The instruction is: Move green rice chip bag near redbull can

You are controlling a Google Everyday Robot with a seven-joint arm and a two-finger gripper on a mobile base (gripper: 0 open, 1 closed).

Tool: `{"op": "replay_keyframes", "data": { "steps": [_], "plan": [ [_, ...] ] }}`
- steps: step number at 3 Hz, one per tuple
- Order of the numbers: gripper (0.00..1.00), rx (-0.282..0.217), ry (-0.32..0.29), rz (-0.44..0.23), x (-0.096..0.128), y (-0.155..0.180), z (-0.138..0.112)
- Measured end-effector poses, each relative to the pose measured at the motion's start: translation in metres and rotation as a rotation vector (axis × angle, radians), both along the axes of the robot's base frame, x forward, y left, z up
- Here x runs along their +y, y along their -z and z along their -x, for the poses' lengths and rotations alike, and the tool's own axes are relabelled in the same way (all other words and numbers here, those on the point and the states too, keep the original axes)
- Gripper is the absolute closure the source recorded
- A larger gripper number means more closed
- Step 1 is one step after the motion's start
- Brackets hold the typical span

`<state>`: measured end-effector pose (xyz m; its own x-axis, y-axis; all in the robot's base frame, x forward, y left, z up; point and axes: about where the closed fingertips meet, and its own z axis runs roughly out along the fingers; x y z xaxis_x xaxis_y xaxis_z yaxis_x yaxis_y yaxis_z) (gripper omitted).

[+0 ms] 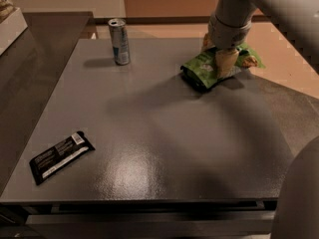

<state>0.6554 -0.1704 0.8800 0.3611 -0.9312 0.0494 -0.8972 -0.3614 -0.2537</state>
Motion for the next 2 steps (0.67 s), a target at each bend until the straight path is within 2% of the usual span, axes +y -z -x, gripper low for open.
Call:
{"op": "replay_keyframes", "data": {
  "steps": [1,2],
  "plan": [
    [0.95,-0.033,-0.007,-0.019,0.017,-0.017,-0.003],
    [1.00,-0.067,-0.052,-0.061,0.050,-0.031,-0.004]
  ]
}}
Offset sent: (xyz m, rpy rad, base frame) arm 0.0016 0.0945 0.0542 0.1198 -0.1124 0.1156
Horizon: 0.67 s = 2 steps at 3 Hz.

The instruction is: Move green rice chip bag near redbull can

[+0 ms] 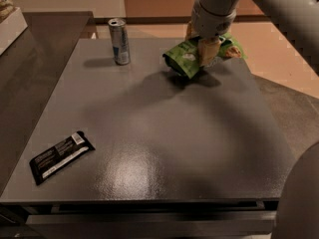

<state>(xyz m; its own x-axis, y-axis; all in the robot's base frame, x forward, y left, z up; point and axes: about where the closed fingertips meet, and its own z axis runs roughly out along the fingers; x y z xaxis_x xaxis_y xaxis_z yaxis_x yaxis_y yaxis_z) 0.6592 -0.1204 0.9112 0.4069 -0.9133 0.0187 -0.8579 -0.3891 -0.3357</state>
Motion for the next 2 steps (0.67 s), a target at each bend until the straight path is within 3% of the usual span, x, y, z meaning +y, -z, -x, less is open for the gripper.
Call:
{"op": "replay_keyframes", "data": {
  "steps": [2],
  "plan": [
    [1.00,-0.043,-0.153,-0.090,0.082,-0.008,0.000]
  ]
}}
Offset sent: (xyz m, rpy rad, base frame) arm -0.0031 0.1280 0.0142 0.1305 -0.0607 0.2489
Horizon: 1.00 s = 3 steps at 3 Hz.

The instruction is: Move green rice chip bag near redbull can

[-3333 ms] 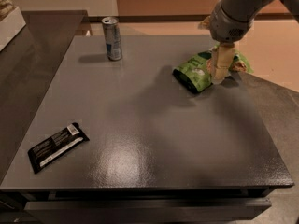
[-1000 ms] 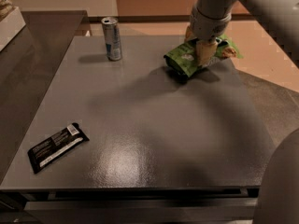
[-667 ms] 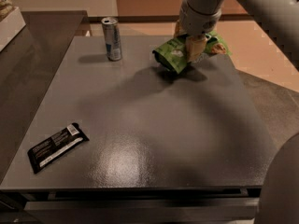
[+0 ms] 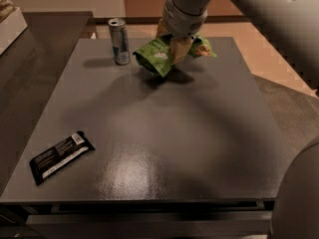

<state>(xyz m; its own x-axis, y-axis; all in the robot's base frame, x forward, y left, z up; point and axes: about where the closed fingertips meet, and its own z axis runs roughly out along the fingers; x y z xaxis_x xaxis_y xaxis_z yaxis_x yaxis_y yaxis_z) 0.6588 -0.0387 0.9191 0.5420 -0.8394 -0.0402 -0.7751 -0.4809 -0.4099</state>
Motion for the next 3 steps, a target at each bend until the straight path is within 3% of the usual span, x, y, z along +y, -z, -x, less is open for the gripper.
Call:
{"op": "replay_keyframes", "data": {
  "steps": [1,3],
  "plan": [
    [0.84,-0.003,-0.071,-0.003,0.032,0.003,0.002],
    [0.37,-0.004,-0.139,0.042,0.065,0.017,-0.002]
  ]
}}
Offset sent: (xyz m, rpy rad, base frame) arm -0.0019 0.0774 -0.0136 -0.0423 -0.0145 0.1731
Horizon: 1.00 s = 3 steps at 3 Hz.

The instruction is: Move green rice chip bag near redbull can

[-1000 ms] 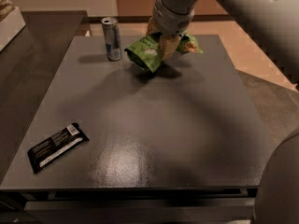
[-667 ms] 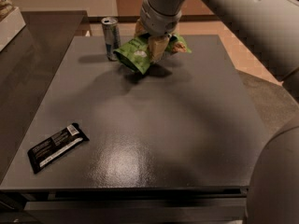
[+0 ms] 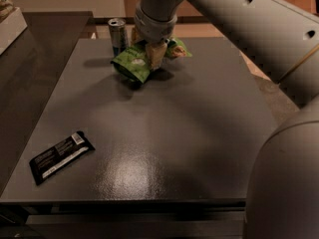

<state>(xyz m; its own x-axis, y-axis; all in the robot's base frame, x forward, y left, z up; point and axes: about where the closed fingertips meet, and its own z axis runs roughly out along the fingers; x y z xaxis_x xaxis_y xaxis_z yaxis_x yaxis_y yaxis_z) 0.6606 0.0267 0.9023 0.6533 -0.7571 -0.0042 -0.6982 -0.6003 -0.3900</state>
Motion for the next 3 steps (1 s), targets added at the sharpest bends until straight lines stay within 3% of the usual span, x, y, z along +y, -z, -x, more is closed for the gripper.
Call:
{"op": "replay_keyframes", "data": {
  "steps": [1,2,3],
  "plan": [
    [0.15,0.006,-0.009,0.013,0.0078,0.0055,-0.0017],
    [0.00,0.008,-0.010,0.013,0.0086,0.0073,-0.0019],
    [0.00,0.008,-0.010,0.013,0.0087,0.0074,-0.0019]
  ]
}}
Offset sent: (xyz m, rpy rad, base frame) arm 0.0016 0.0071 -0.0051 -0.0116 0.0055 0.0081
